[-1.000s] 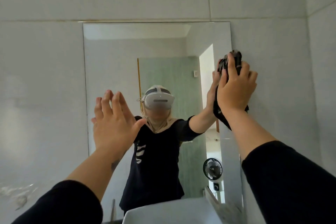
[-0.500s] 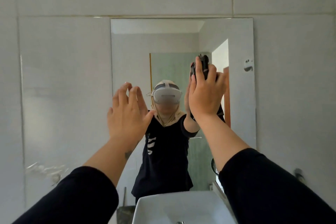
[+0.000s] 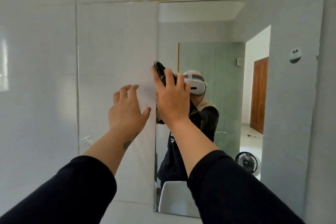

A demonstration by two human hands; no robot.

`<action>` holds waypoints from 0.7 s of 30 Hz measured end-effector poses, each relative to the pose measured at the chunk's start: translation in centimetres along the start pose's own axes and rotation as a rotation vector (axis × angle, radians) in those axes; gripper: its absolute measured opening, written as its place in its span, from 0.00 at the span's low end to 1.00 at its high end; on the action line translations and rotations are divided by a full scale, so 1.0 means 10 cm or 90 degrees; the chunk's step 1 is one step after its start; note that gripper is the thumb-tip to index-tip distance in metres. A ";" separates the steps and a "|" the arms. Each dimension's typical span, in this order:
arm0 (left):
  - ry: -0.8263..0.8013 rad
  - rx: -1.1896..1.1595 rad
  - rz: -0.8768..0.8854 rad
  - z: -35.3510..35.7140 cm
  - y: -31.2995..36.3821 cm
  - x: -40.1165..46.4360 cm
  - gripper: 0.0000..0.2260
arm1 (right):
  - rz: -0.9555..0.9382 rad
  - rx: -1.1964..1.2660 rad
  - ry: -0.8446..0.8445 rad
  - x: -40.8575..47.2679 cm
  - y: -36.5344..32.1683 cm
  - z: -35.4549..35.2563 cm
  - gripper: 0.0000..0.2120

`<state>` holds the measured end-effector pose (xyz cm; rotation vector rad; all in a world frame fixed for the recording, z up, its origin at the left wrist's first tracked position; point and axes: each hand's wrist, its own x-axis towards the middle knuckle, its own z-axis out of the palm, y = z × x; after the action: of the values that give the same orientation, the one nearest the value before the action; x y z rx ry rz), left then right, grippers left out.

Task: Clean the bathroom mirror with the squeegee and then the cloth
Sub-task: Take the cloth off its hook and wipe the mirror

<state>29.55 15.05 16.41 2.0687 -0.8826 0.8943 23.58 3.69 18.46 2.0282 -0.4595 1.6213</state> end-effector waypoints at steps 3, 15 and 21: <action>-0.008 -0.007 -0.006 0.04 0.00 -0.07 0.33 | -0.120 -0.015 -0.019 -0.15 0.04 0.02 0.30; -0.025 -0.070 0.050 0.18 0.52 -0.22 0.30 | -0.134 -0.083 -0.038 -0.49 0.97 -0.23 0.24; -0.003 -0.053 0.131 0.41 0.94 -0.31 0.26 | -0.018 -0.070 0.004 -0.59 1.47 -0.40 0.22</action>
<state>21.74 7.85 14.93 1.9352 -1.1318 0.9433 10.99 -6.31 15.88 1.9394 -0.5052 1.5509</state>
